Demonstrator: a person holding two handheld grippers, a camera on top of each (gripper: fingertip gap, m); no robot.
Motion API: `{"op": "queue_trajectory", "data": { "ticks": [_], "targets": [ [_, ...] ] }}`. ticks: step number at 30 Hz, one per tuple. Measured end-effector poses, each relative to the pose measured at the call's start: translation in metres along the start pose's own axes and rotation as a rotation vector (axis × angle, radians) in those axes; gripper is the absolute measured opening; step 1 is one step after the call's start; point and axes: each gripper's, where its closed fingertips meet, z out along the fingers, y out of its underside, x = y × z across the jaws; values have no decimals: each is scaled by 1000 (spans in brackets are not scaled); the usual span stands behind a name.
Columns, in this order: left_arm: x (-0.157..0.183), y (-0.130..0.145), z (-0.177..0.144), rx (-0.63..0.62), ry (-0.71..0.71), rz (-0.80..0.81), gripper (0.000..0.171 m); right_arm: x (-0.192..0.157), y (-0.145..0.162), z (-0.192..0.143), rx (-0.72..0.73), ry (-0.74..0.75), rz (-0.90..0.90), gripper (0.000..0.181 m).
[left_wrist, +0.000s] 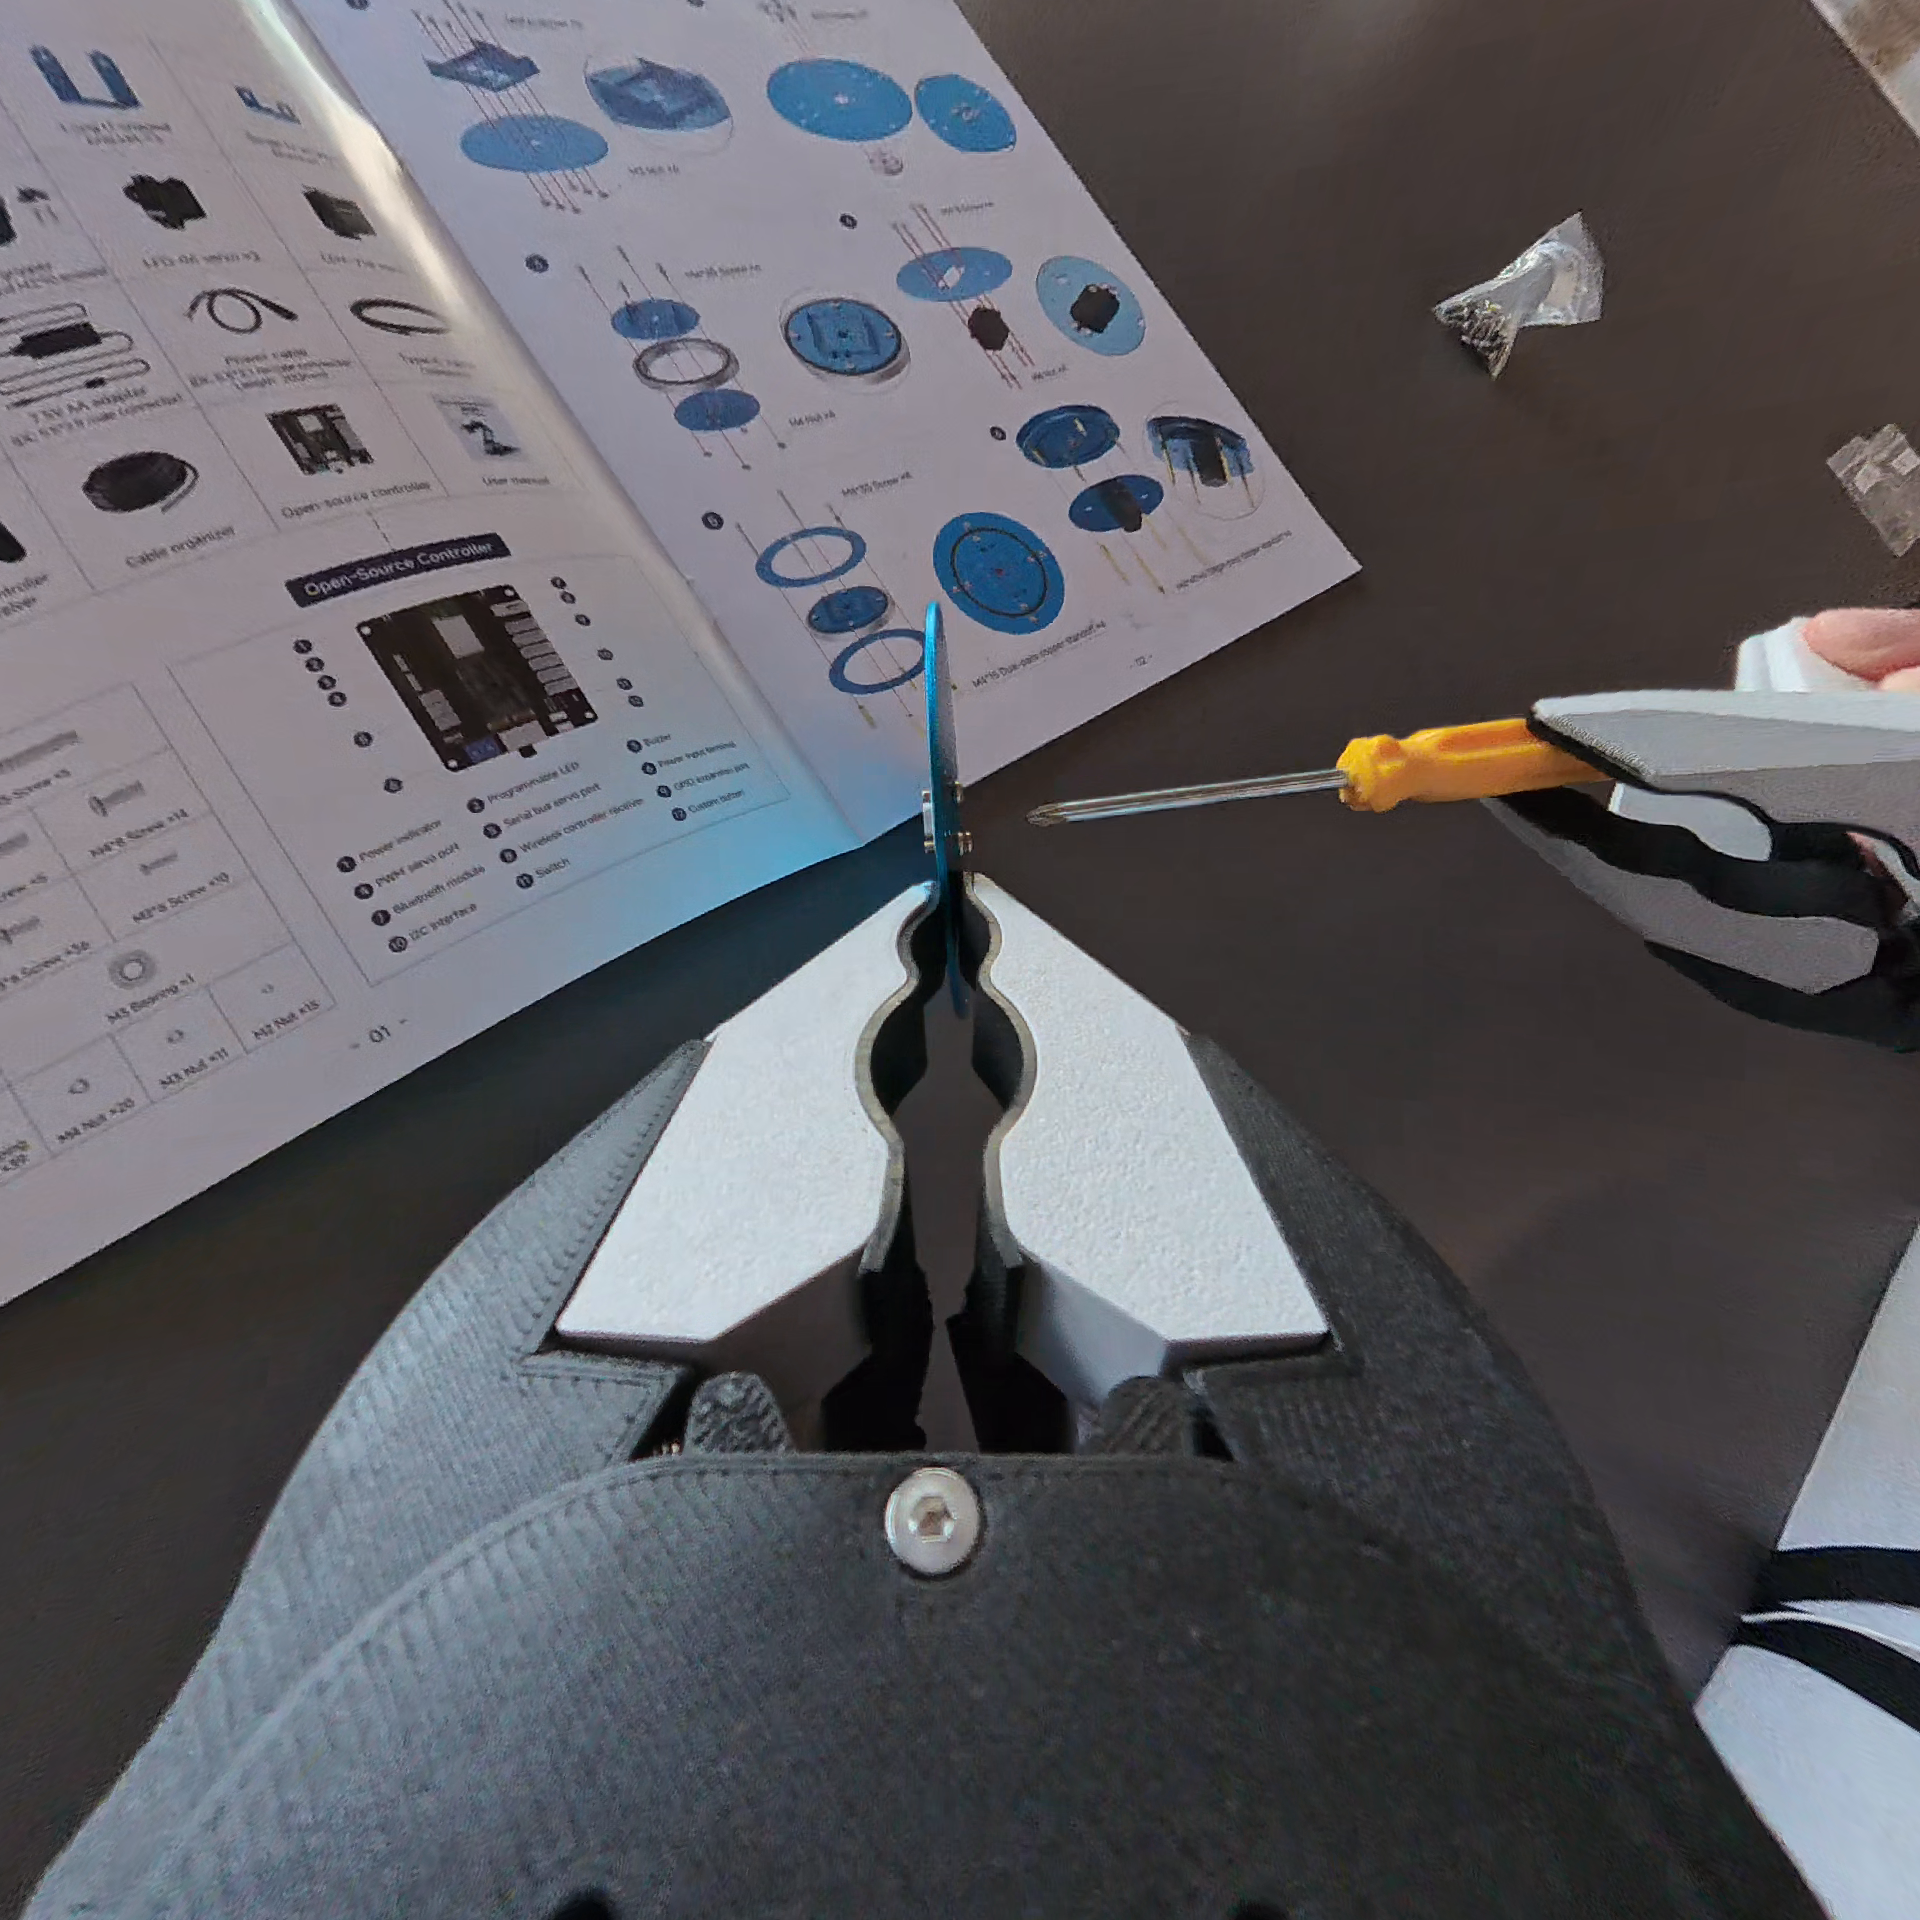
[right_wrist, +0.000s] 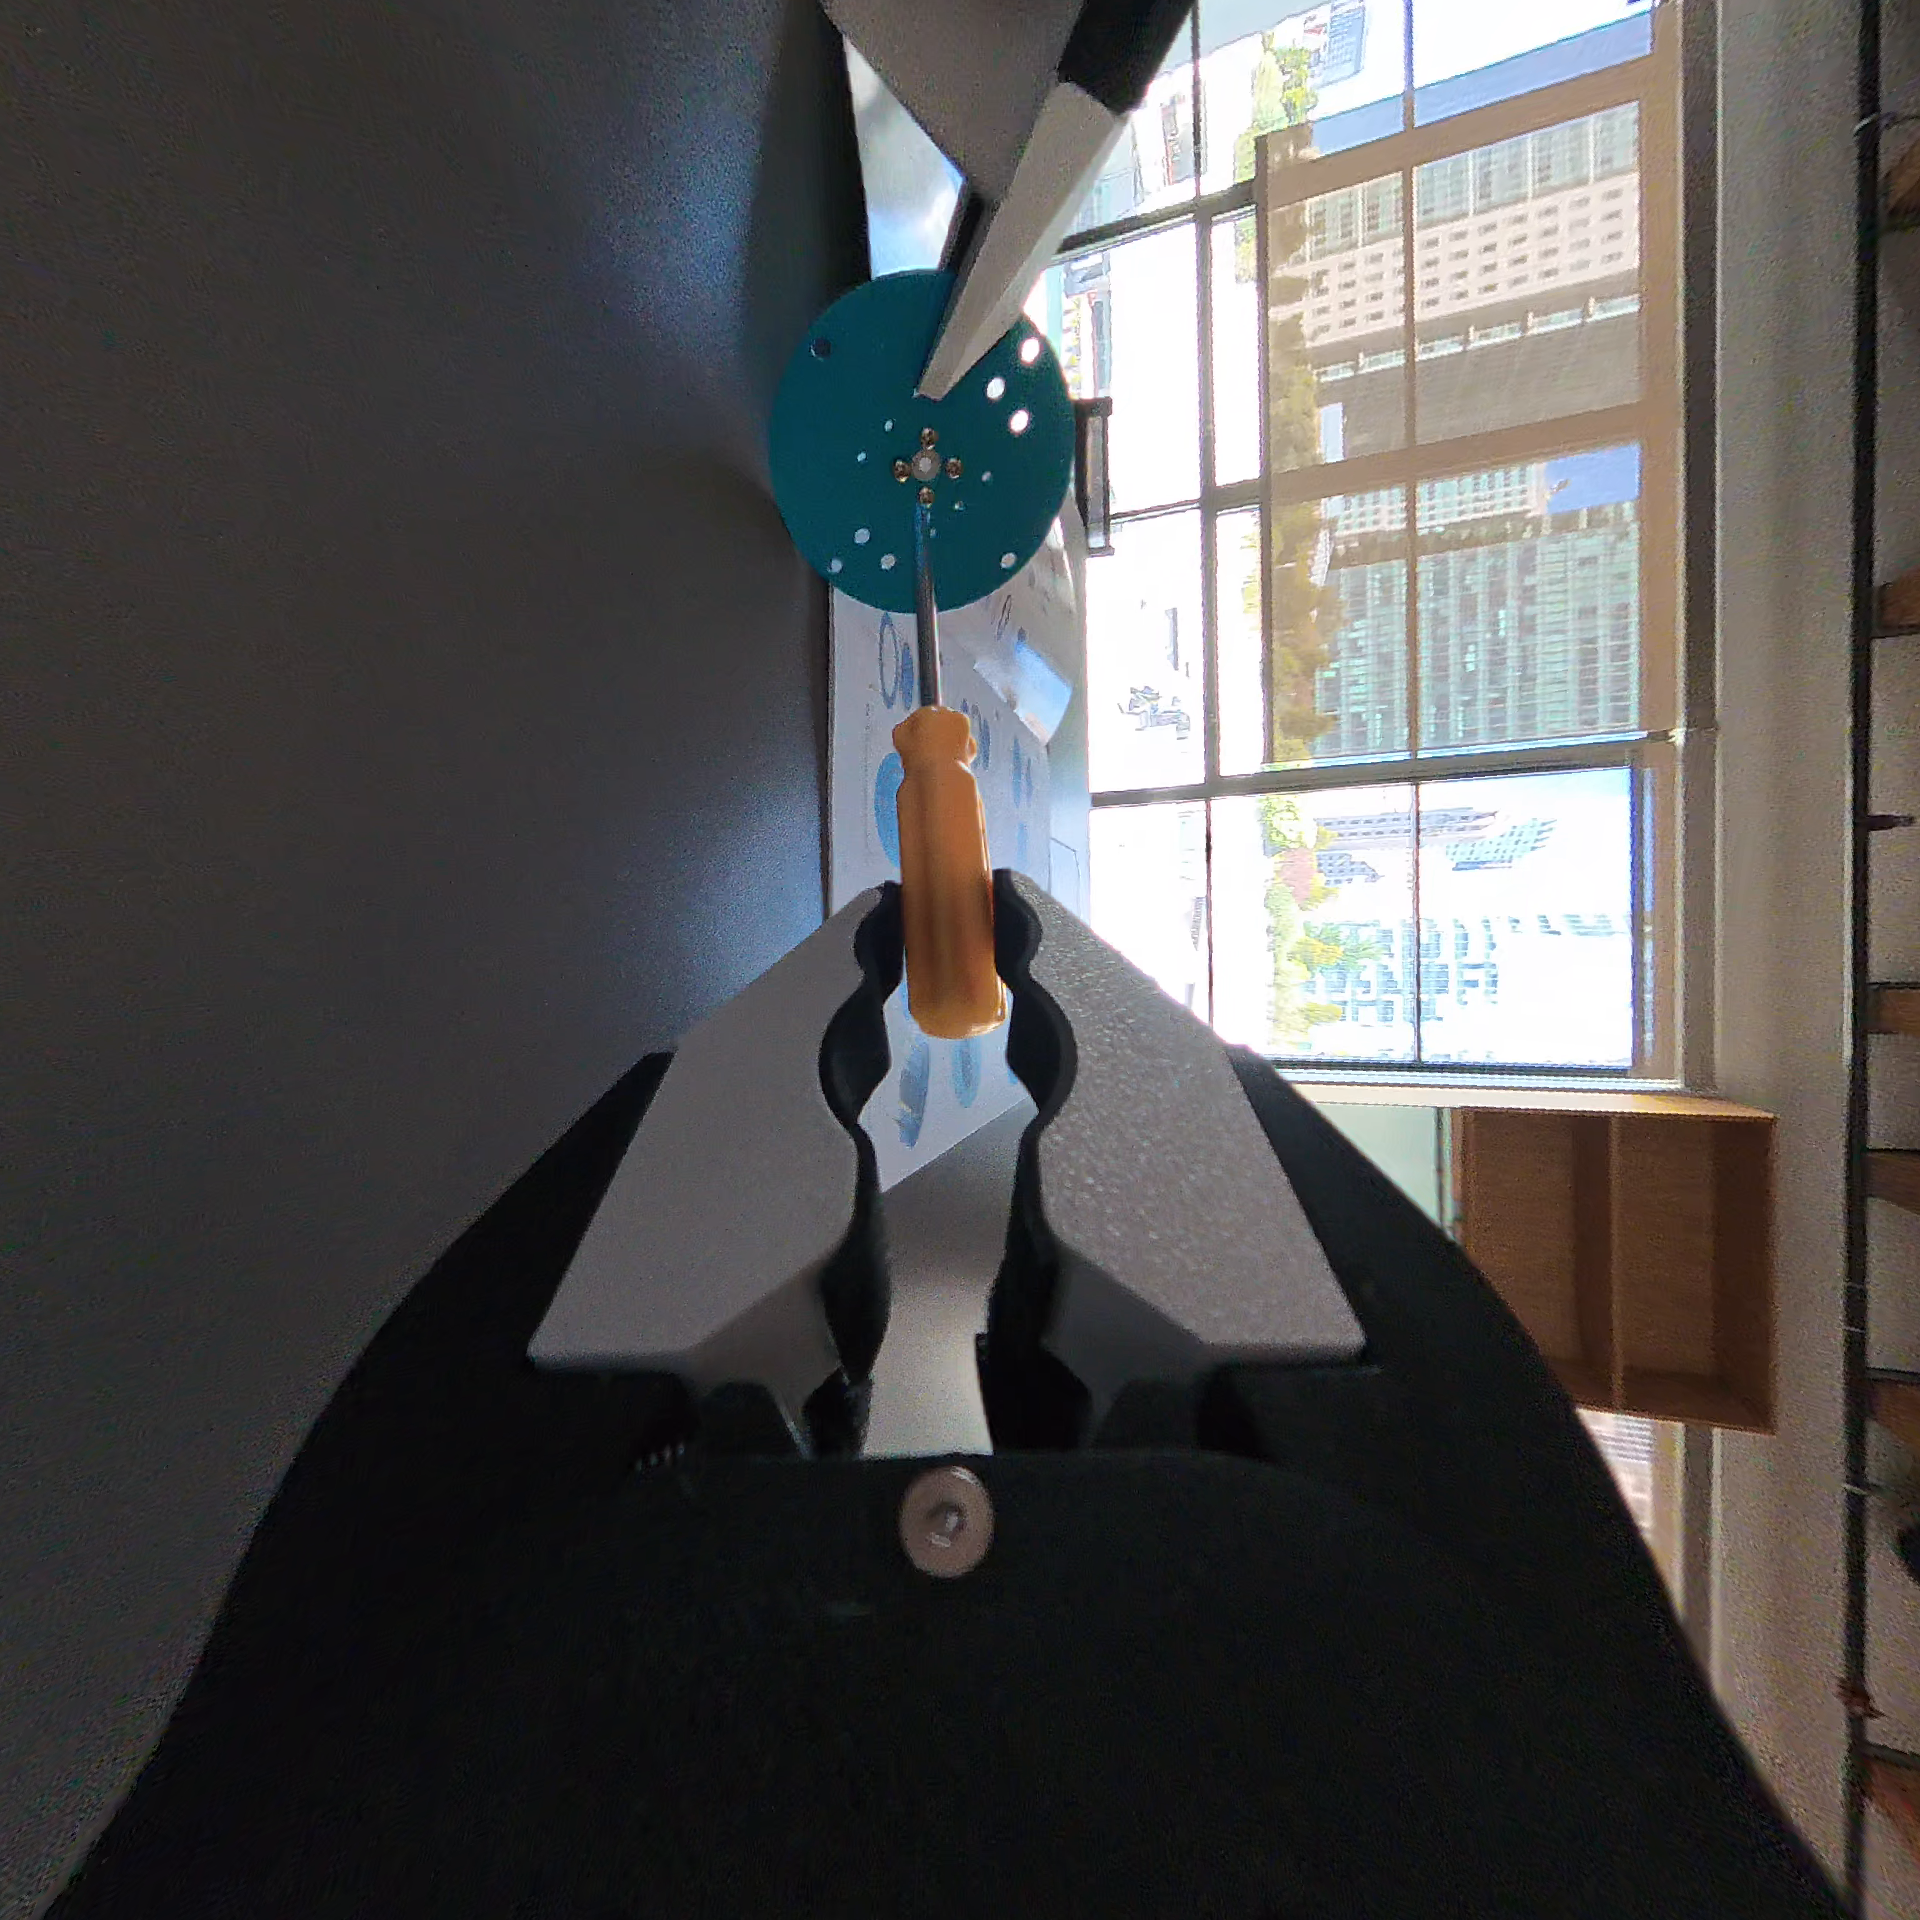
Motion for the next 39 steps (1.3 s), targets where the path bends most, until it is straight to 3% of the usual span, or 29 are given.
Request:
{"op": "queue_trajectory", "data": {
  "ticks": [8, 39],
  "targets": [
    [0, 1, -1, -9, -15, 19, 0, 2, -9, 5, -8, 24, -82, 17],
    [3, 2, 1, -12, -18, 42, 0, 1, -6, 10, -16, -5, -68, 16]
  ]
}}
